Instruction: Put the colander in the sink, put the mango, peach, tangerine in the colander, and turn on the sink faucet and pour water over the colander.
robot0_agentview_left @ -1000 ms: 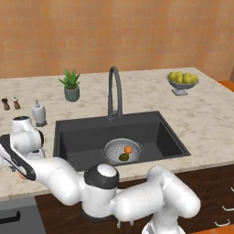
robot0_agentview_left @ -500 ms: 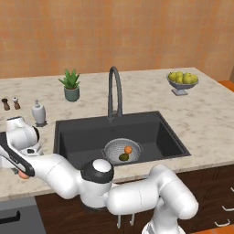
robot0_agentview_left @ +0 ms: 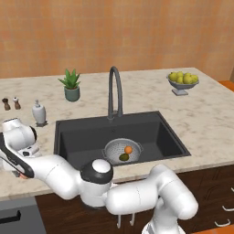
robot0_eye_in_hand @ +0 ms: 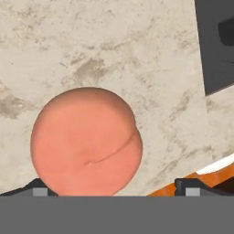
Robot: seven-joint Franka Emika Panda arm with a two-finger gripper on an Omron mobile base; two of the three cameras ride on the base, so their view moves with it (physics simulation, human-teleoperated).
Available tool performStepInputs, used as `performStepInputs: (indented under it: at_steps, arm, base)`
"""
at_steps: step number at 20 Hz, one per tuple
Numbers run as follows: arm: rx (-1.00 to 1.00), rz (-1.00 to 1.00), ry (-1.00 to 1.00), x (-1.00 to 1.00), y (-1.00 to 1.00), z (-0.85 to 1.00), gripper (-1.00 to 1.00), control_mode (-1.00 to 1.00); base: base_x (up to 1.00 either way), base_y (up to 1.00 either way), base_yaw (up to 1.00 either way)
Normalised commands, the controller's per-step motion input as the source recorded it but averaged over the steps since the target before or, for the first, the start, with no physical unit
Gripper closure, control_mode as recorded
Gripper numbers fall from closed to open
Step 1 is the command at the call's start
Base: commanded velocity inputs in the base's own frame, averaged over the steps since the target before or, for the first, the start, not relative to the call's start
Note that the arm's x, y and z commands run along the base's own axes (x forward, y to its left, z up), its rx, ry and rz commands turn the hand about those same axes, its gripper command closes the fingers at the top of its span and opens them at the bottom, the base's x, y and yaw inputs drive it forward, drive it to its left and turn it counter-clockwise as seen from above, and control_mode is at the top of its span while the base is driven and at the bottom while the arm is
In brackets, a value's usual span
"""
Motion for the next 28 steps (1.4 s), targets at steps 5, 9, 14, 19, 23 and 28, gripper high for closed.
performStepInputs:
  at_steps: [5, 9, 14, 19, 23, 28]
  arm:
    - [-0.1, -0.01, -0.18, -0.04, -0.25, -0.37, -1.0, -1.0]
    - [-0.01, 0.06, -0.3, 0.17, -0.06, -0.02, -1.0, -1.0]
    - [0.02, 0.17, -0.13, 0.13, -0.15, -0.03, -1.0, -1.0]
    - [0.11, 0.25, -0.01, 0.19, -0.17, -0.1, -1.0, -1.0]
    - [0.15, 0.31, 0.0, 0.22, -0.04, -0.26, -1.0, -1.0]
    - [0.17, 0.32, 0.0, 0.09, 0.0, -0.39, -1.0, -1.0]
  base:
    - [0.0, 0.0, 0.0]
    - [0.0, 0.0, 0.0]
    - [0.0, 0.0, 0.0]
    - [0.0, 0.0, 0.0]
    - [0.0, 0.0, 0.0]
    - [0.0, 0.0, 0.0]
